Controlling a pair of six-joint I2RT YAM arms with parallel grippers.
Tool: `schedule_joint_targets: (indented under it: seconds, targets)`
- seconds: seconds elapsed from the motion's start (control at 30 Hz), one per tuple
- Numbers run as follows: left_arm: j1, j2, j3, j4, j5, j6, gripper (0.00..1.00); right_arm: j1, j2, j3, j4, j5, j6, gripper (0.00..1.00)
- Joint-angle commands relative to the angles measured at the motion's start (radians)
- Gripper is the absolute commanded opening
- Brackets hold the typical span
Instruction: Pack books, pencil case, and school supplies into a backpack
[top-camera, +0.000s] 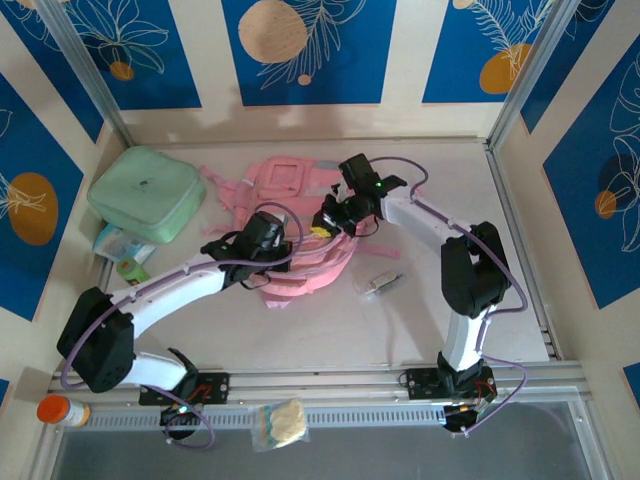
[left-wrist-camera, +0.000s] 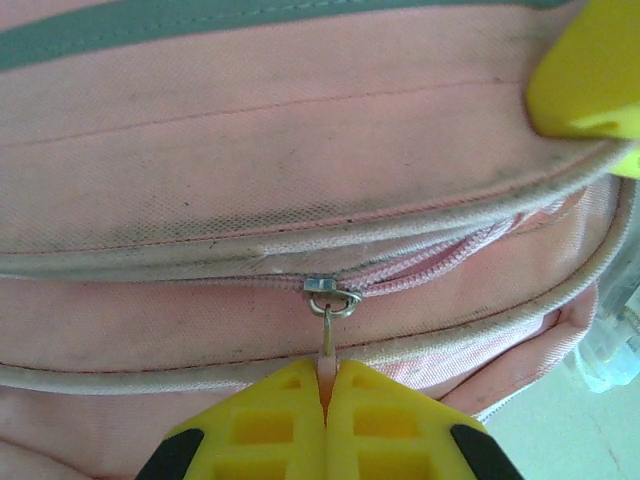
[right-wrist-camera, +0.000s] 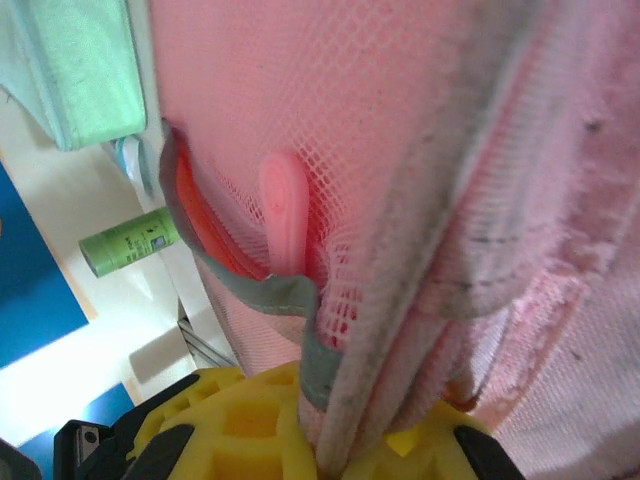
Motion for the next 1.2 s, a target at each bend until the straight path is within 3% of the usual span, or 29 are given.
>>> schedule_joint_targets:
  seconds: [0.0, 0.13, 0.3, 0.43, 0.6, 0.87, 0.97, 1.0, 1.17]
  targets:
    - [-0.054, -0.050, -0.025, -0.076, 0.020, -0.057, 0.00, -0.080, 0.039, 0.110, -0.028, -0.058, -0.214, 0.00]
    - [-0.118, -0.028, -0.012, -0.024, 0.042, -0.097, 0.00, -0.106, 0.087, 0.190, -0.132, -0.065, -0.322, 0.00]
    - [-0.097, -0.020, -0.009, -0.087, -0.032, -0.034, 0.00, -0.179, 0.098, 0.182, -0.125, -0.147, -0.336, 0.00]
    - [-0.008, -0.089, -0.068, -0.114, -0.044, 0.027, 0.00, -0.207, 0.121, 0.226, -0.201, -0.124, -0.391, 0.00]
    - [0.192, -0.125, -0.123, -0.104, 0.039, 0.095, 0.00, -0.226, 0.122, 0.229, -0.208, -0.167, -0.406, 0.00]
    - [0.256, -0.083, -0.085, -0.062, 0.102, 0.125, 0.00, -0.191, 0.134, 0.242, -0.229, -0.135, -0.411, 0.00]
    - [0.254, -0.086, -0.094, -0.045, 0.148, 0.114, 0.00, -0.194, 0.110, 0.220, -0.237, -0.107, -0.404, 0.17]
    - [0.253, -0.086, -0.090, -0.061, 0.151, 0.118, 0.04, -0.193, 0.088, 0.199, -0.236, -0.087, -0.399, 0.24]
    - [0.239, -0.135, -0.081, -0.134, 0.185, 0.103, 0.40, -0.173, -0.065, 0.076, -0.278, 0.108, -0.388, 0.48]
